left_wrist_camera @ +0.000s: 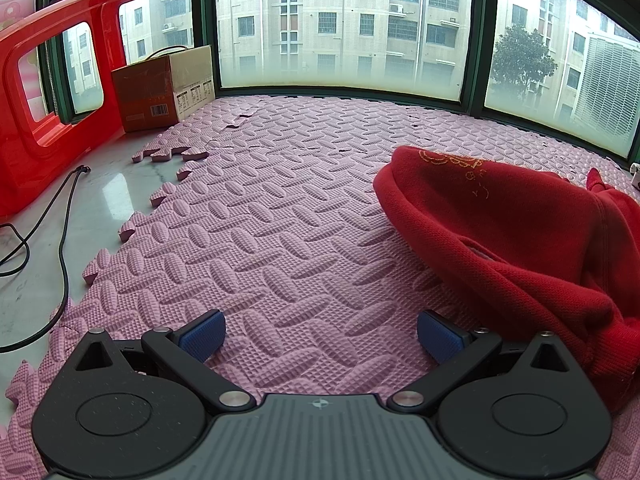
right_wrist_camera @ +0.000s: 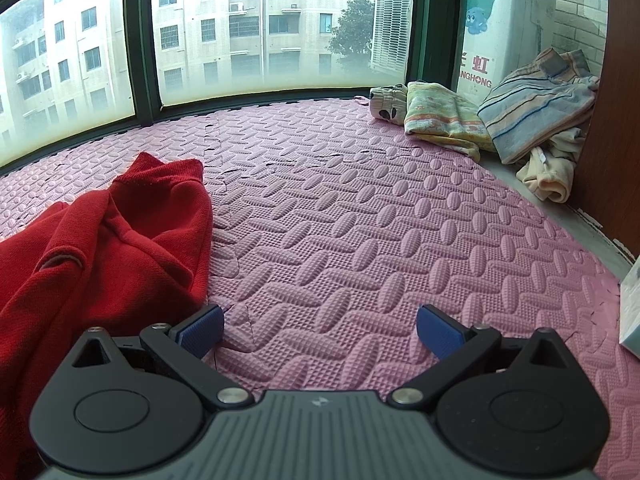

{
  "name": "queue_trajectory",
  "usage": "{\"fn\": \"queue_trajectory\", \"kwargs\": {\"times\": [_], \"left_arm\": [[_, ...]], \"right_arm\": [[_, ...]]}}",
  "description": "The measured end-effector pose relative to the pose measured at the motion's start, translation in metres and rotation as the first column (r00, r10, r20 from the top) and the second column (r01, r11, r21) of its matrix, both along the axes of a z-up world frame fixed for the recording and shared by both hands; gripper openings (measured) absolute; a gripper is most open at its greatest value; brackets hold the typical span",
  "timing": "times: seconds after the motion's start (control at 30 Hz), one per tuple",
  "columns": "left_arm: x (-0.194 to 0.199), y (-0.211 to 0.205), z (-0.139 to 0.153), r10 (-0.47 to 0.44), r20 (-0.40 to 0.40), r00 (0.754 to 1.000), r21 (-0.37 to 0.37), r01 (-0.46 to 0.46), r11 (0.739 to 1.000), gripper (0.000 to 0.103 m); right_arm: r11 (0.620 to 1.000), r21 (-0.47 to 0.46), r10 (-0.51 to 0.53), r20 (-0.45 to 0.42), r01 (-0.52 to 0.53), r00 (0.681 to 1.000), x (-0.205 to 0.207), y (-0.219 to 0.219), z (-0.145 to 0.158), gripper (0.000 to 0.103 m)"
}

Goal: Fold clothes
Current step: 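Move both open grippers toward the crumpled red embroidered pants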

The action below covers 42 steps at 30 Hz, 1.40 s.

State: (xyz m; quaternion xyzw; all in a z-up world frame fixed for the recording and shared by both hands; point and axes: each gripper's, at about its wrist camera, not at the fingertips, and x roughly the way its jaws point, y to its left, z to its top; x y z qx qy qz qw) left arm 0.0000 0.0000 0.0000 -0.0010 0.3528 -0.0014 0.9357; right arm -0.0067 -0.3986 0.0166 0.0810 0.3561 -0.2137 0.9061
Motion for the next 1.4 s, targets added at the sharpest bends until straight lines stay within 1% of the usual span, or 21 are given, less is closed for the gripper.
{"fn": "queue_trajectory", "kwargs": {"times": [0.1,0.17,0.23,0.37,0.6,0.77,0.87,1.0,1.17,1.4], "left_arm": [[0.000,0.000,0.000,0.000,0.000,1.000,-0.002,0.000,1.000,0.103],[0.000,0.000,0.000,0.000,0.000,1.000,-0.003,0.000,1.000,0.103],[0.000,0.000,0.000,0.001,0.000,1.000,-0.004,-0.001,1.000,0.103],[0.001,0.000,0.000,0.001,0.000,1.000,-0.007,-0.001,1.000,0.103],[-0.001,-0.001,0.002,0.007,-0.009,1.000,0.013,-0.007,1.000,0.103],[-0.007,-0.002,0.003,0.031,-0.028,0.999,0.012,-0.031,0.999,0.103],[-0.011,-0.004,0.006,0.041,-0.045,0.998,0.025,-0.040,0.999,0.103],[-0.017,-0.007,0.009,0.044,-0.069,0.997,0.028,-0.042,0.999,0.103],[-0.027,-0.011,0.018,0.031,-0.068,0.997,-0.001,-0.031,1.000,0.103],[-0.035,-0.021,0.026,-0.002,-0.082,0.997,-0.010,0.002,1.000,0.103]], "right_arm": [[1.000,-0.014,0.025,0.001,-0.025,1.000,-0.005,0.006,-0.001,0.103],[0.999,-0.002,0.046,-0.001,-0.046,0.999,-0.007,0.008,-0.001,0.103],[0.997,-0.011,0.076,0.013,-0.075,0.997,-0.018,0.011,0.001,0.103],[0.994,-0.023,0.110,0.006,-0.110,0.994,-0.025,0.022,0.003,0.103],[0.986,-0.033,0.163,-0.010,-0.163,0.987,-0.037,0.039,0.004,0.103],[0.983,-0.035,0.177,-0.033,-0.178,0.984,-0.041,0.048,0.008,0.103],[0.982,-0.041,0.183,-0.048,-0.185,0.982,-0.043,0.052,0.009,0.103],[0.981,-0.047,0.185,-0.071,-0.189,0.980,-0.045,0.056,0.009,0.103],[0.979,-0.056,0.190,-0.083,-0.194,0.978,-0.047,0.061,0.011,0.103],[0.976,-0.059,0.206,-0.088,-0.212,0.975,-0.049,0.067,0.014,0.103]]}}
